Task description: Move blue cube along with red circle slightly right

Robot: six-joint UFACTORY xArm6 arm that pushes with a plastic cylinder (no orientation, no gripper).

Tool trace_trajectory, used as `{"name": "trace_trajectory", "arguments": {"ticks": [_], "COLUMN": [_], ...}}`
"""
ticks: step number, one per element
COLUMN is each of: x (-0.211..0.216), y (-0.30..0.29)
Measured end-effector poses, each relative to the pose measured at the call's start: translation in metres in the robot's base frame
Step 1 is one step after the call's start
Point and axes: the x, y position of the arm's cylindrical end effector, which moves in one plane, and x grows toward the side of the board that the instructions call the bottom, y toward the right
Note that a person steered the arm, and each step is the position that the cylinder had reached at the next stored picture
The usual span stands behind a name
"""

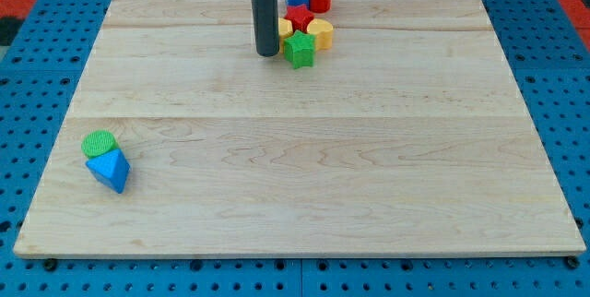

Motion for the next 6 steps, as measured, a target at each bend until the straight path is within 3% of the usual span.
{"name": "trace_trajectory", "arguments": {"ticks": [2,4,6], "x": [-0.068,-0.111,-0.134], "y": [-0.061,0.009,-0.003]}}
